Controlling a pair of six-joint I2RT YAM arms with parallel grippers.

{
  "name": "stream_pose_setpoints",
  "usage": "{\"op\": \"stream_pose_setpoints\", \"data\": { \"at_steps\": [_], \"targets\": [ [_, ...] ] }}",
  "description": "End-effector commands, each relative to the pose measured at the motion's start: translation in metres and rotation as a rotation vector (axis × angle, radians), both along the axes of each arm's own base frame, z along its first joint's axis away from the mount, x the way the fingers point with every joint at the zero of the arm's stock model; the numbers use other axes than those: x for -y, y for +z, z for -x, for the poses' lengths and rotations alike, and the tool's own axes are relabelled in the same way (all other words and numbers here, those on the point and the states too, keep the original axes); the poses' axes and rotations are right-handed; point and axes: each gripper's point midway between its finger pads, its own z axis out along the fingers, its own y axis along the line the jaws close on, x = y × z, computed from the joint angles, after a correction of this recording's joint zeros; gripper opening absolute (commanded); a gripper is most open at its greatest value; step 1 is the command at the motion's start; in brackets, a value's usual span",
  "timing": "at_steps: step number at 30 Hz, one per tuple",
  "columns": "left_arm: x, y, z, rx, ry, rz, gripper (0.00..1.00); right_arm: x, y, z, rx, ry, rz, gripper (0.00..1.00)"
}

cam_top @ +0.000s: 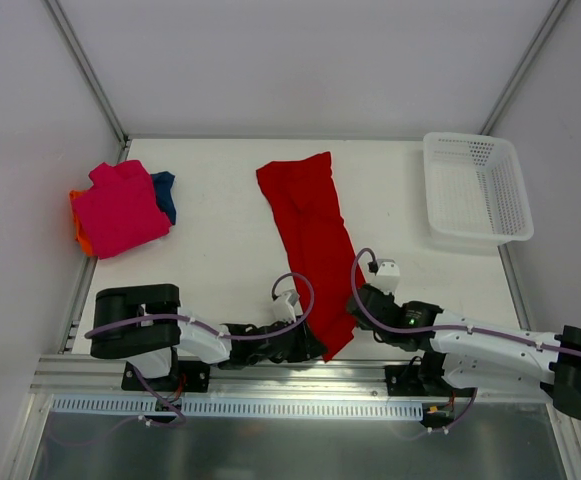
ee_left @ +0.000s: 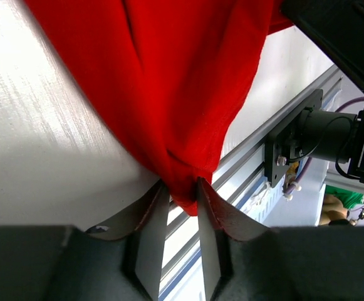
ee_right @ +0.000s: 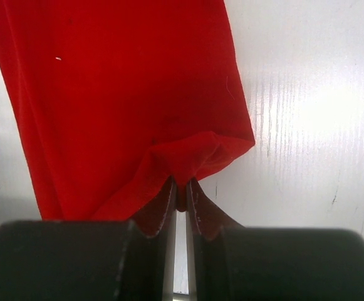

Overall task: Fold and stack the t-shirts
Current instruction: Fold the tshirt

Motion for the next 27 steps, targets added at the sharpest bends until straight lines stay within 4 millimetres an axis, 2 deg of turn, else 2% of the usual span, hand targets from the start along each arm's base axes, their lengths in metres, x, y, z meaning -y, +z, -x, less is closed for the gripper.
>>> {"op": "stream_pose_setpoints", "data": {
  "at_steps": [1, 7, 8, 9, 11, 13, 14, 16, 19, 21, 23, 24, 27],
  "targets": [
    [-0.037, -0.047, 0.008, 0.009, -0.044, -0.191, 0.25, 0.000, -0.002, 0.002, -0.006, -0.011, -0.027, 0.06],
    [-0.038, -0.041, -0.004, 0.035, -0.055, -0.207, 0.05, 0.004, -0.005, 0.004, -0.015, -0.012, -0.015, 0.05],
    [-0.036, -0.036, -0.011, 0.050, -0.049, -0.211, 0.05, 0.004, -0.005, 0.004, -0.015, -0.012, -0.015, 0.05],
    [-0.046, -0.042, -0.012, 0.043, -0.048, -0.272, 0.05, 0.004, -0.004, 0.004, -0.014, -0.010, -0.013, 0.05],
    [-0.042, -0.027, -0.021, 0.072, -0.046, -0.283, 0.04, 0.004, -0.002, 0.002, -0.008, -0.014, -0.009, 0.05],
    [-0.053, -0.019, -0.031, 0.080, -0.029, -0.334, 0.05, 0.004, 0.000, 0.001, -0.004, -0.009, 0.004, 0.06],
    [-0.049, -0.009, -0.038, 0.104, -0.033, -0.333, 0.05, 0.002, 0.004, -0.001, 0.004, -0.005, 0.005, 0.06],
    [-0.055, 0.003, -0.052, 0.115, -0.014, -0.339, 0.06, 0.000, 0.006, -0.003, 0.008, 0.001, 0.016, 0.06],
    [-0.058, 0.014, -0.071, 0.114, 0.000, -0.320, 0.06, -0.007, 0.012, -0.009, 0.018, 0.013, 0.046, 0.06],
    [-0.057, 0.018, -0.077, 0.112, -0.017, -0.318, 0.06, -0.015, 0.019, -0.014, 0.030, 0.027, 0.057, 0.06],
    [-0.056, 0.023, -0.088, 0.113, -0.013, -0.314, 0.06, -0.020, 0.019, -0.018, 0.029, 0.037, 0.088, 0.06],
    [-0.054, 0.024, -0.089, 0.107, -0.021, -0.307, 0.06, -0.027, 0.026, -0.022, 0.039, 0.046, 0.087, 0.06],
    [-0.047, 0.031, -0.096, 0.117, -0.031, -0.301, 0.06, -0.036, 0.027, -0.029, 0.035, 0.060, 0.116, 0.06]
  ]
}}
